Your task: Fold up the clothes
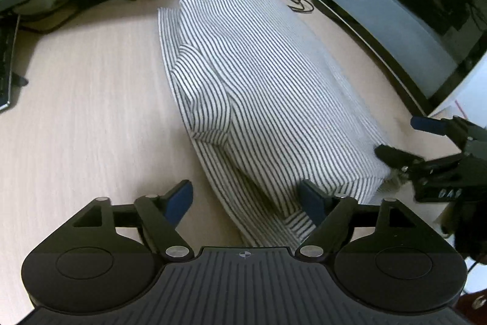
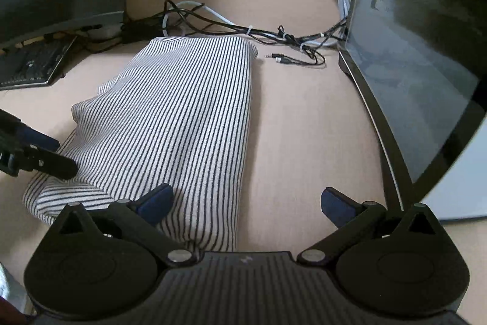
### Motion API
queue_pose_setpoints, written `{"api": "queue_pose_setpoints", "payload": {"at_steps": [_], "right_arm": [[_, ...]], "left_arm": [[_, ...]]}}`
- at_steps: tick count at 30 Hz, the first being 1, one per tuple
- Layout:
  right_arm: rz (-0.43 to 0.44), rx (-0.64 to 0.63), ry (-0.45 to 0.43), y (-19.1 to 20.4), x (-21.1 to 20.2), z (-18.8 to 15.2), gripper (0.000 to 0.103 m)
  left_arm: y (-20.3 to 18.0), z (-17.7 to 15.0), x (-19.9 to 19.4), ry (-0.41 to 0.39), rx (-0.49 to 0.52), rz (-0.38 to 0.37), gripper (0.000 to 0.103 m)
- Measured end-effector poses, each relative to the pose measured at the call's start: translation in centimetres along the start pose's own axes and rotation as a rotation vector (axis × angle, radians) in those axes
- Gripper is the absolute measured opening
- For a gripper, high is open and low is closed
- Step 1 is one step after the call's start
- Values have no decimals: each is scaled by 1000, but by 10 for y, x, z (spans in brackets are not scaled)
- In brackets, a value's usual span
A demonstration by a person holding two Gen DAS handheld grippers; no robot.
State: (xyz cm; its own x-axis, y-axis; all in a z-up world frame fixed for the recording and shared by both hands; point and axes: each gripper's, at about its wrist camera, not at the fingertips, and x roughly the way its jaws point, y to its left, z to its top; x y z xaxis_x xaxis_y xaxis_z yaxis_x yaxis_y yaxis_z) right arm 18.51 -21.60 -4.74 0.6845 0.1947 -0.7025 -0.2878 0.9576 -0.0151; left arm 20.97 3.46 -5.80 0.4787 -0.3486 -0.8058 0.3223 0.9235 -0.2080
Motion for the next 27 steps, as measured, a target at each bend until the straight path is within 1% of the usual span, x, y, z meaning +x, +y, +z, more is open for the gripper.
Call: {"api": "queue_pose_setpoints", "payload": {"at_steps": [2,4,5,7,8,9,10,12,13,14,15,17,20,21,22,23,24,25,27], "right_arm": [[18,41,16,-3,1,-1,103],[27,14,20,-3,1,3,103],[35,-21,8,-1,-2,6,103],[61,-122,-51,7,-16,13,103],[91,-180,-81,13,-25,16,103],[141,-242,-99,20,-32,17,103],[186,-299,-102,28,-37,17,103],[276,-412,-75,47,-40,13,96],[306,-465,-52,56,-37,9,89],[327,-521,-25,65,-32,4,83],[335,-573,-9,74,-29,-1,82],[313,-664,-11,86,-22,-11,82],[269,-800,-40,99,-17,-21,83],[262,-826,-59,100,-18,-23,83],[257,-838,-64,101,-17,-23,83],[256,-824,-56,100,-16,-21,78],[263,-791,-40,98,-14,-17,75],[276,-739,-18,94,-11,-12,71],[320,-577,34,81,-4,2,70]], "left_arm": [[0,-3,3,9,23,14,91],[2,-5,-3,5,15,29,91],[3,-5,-6,2,11,36,91],[4,-7,-11,-3,3,51,90],[5,-7,-14,-5,-1,58,91],[6,-8,-17,-8,-5,65,91],[7,-9,-19,-10,-9,73,91],[9,-10,-25,-15,-17,87,92],[10,-11,-28,-18,-21,95,92],[11,-12,-31,-20,-25,102,93],[12,-12,-33,-23,-29,109,93],[13,-14,-39,-31,-31,120,94],[14,-16,-44,-46,-37,128,95],[15,-17,-46,-52,-39,129,95],[15,-17,-48,-58,-42,131,95],[15,-19,-52,-64,-40,130,95],[16,-21,-55,-69,-37,129,96],[17,-22,-57,-70,-32,119,96],[19,-25,-62,-72,-22,99,98]]}}
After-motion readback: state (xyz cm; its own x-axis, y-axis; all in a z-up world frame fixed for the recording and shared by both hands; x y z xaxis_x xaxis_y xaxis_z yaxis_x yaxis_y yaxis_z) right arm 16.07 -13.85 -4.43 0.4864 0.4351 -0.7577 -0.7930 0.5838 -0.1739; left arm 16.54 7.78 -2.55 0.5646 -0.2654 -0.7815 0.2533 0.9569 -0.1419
